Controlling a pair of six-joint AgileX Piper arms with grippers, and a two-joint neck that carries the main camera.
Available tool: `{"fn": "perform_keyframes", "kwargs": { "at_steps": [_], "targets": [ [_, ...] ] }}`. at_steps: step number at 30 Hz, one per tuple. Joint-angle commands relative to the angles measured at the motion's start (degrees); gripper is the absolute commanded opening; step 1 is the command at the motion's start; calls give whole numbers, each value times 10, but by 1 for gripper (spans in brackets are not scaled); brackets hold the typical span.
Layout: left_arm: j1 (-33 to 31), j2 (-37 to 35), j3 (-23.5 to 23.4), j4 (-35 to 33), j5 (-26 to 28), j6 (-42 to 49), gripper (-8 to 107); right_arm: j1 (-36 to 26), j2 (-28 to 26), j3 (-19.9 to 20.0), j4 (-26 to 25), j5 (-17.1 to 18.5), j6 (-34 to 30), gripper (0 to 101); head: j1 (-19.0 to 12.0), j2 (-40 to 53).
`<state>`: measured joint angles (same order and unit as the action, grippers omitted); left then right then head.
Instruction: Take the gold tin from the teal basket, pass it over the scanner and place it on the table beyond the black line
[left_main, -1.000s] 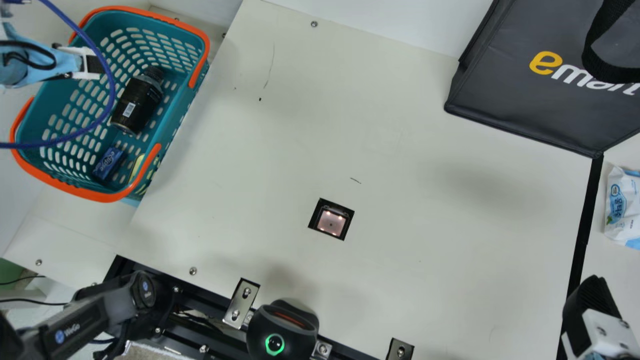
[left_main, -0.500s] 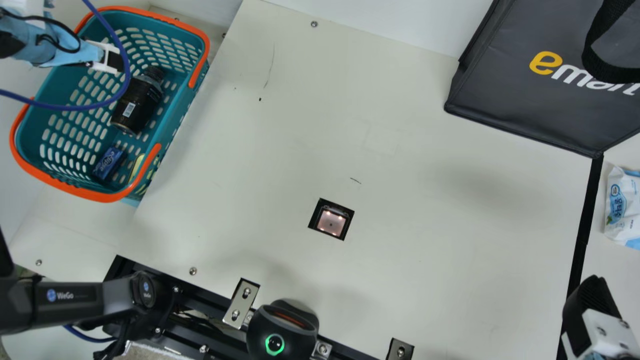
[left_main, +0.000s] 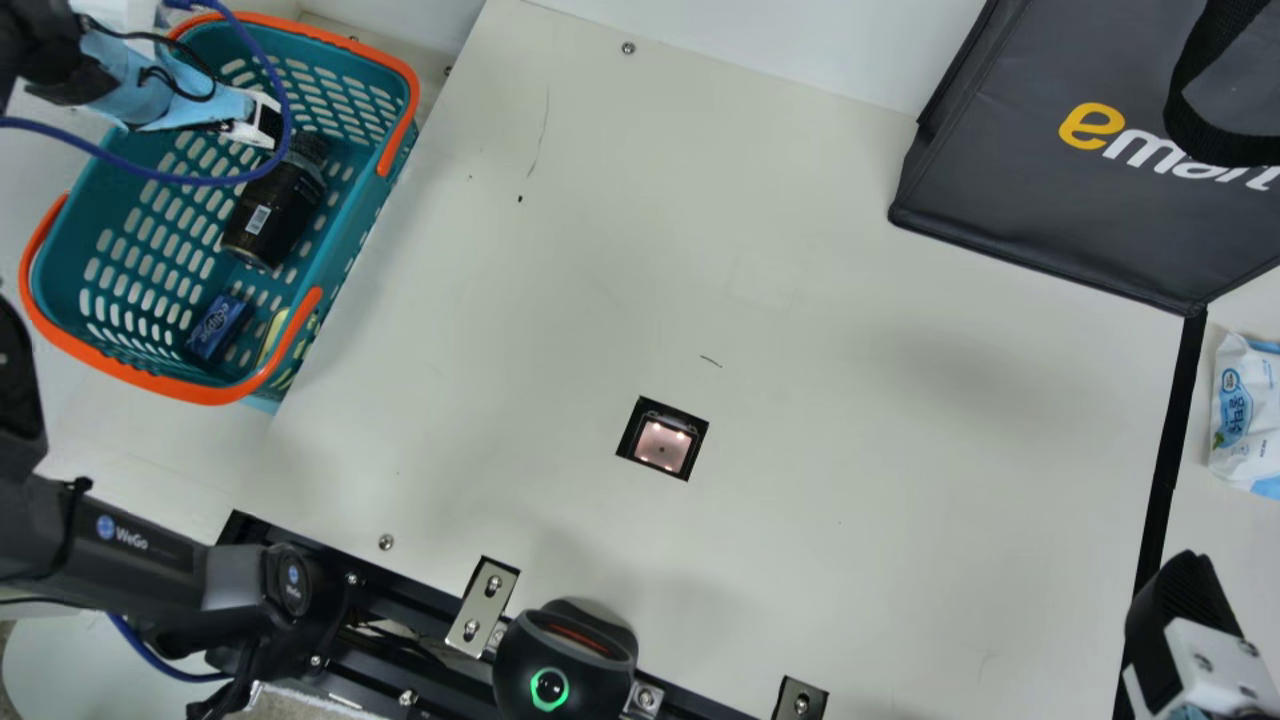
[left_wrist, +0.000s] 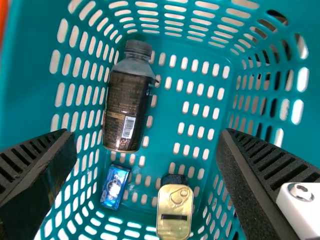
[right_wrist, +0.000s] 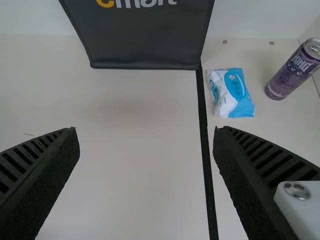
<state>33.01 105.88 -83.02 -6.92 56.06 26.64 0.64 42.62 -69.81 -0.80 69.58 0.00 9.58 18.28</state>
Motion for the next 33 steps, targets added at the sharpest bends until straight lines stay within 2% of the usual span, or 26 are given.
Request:
{"fn": "perform_keyframes", "kwargs": {
  "at_steps": [1, 14, 33],
  "targets": [
    [0, 15, -2, 1, -2, -10, 90, 0, 0, 0, 0, 0, 0, 95, -17, 1],
    [18, 73, 19, -13, -2, -65, 90, 0, 0, 0, 0, 0, 0, 95, -17, 1],
    [40, 82, 111, 4, -23, -50, 90, 0, 0, 0, 0, 0, 0, 95, -17, 1]
  ]
}}
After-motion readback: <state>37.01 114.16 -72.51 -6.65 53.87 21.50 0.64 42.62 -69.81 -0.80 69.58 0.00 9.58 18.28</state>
